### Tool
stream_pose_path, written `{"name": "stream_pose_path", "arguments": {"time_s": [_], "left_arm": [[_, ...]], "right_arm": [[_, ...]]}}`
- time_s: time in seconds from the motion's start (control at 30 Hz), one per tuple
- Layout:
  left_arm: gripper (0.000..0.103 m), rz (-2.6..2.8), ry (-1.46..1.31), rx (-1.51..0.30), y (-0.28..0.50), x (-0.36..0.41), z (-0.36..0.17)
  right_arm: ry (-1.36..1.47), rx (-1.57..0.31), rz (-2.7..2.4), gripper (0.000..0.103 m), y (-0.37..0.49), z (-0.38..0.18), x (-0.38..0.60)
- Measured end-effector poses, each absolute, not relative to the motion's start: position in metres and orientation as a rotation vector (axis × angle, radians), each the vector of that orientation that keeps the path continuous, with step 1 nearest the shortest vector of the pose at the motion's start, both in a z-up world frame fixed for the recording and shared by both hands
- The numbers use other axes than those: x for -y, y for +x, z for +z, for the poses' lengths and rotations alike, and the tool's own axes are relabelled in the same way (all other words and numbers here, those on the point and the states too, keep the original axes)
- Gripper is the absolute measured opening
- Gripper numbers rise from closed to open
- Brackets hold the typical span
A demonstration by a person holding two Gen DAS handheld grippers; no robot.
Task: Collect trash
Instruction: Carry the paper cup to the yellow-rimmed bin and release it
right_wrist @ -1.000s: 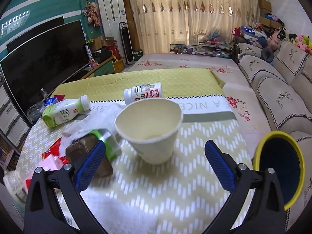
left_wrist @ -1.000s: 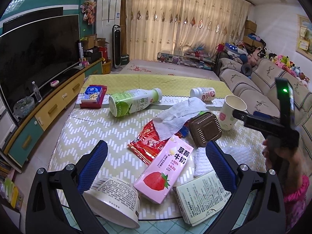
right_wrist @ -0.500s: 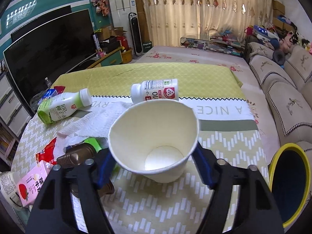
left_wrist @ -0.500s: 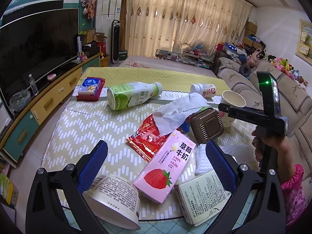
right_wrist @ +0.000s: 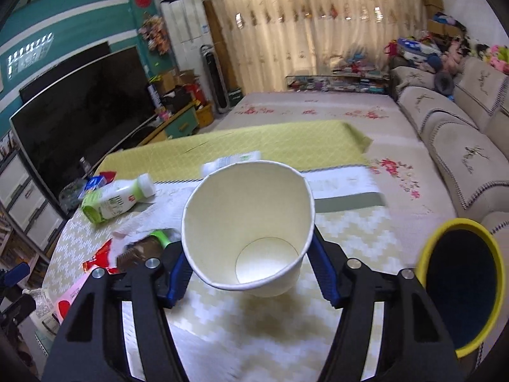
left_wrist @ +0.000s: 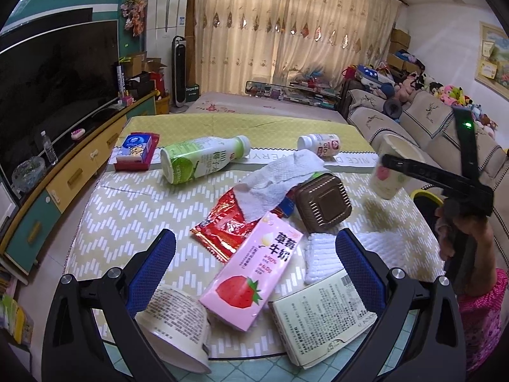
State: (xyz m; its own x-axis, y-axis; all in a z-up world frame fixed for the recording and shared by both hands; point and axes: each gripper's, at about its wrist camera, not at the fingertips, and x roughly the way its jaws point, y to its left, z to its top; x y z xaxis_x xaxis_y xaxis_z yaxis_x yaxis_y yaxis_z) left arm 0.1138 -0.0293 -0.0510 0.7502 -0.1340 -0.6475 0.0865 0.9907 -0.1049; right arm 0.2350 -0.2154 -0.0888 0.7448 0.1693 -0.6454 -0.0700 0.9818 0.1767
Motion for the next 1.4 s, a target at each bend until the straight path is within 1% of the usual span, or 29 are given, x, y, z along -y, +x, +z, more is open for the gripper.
{"name": "stream_pose_path", "arguments": {"time_s": [0.13, 0.27, 0.43, 0.67, 0.73, 0.8, 0.93, 1.2, 1.4], "left_arm": [[0.099, -0.135, -0.066, -0.709, 0.115, 0.04, -0.05], [0.099, -0.164, -0.055, -0.719, 0.118, 0.056, -0.053], [0.099, -0.198, -0.019, -0.725, 0.12, 0.081, -0.053], [0.099, -0.223, 0.011, -0.731, 0.121, 0.104, -0.05], [0.099, -0.227, 0.021, -0.736, 0.121, 0.109, -0.05], [0.099, -0.232, 0.028, -0.741, 0.122, 0.114, -0.05], [0.099, -0.239, 0.031, -0.744, 0.123, 0.118, -0.051], [0.099, -0.252, 0.04, -0.758, 0.123, 0.117, -0.056], [0.099, -0.26, 0.087, -0.82, 0.109, 0.111, -0.073]], "right_arm": [[0.173, -0.712, 0.015, 0.062, 0.218, -0.087, 0.265], [0.21, -0.737, -0.103, 0.063, 0.208, -0.098, 0.318], [0.233, -0.785, -0.225, 0.063, 0.202, -0.123, 0.372], [0.268, -0.837, -0.3, 0.065, 0.199, -0.157, 0.415], [0.272, -0.85, -0.31, 0.068, 0.2, -0.163, 0.422], [0.272, -0.853, -0.321, 0.069, 0.2, -0.167, 0.425], [0.259, -0.848, -0.341, 0.077, 0.199, -0.166, 0.427], [0.248, -0.836, -0.339, 0.078, 0.193, -0.158, 0.419], [0.245, -0.82, -0.312, 0.081, 0.189, -0.151, 0.408]]}}
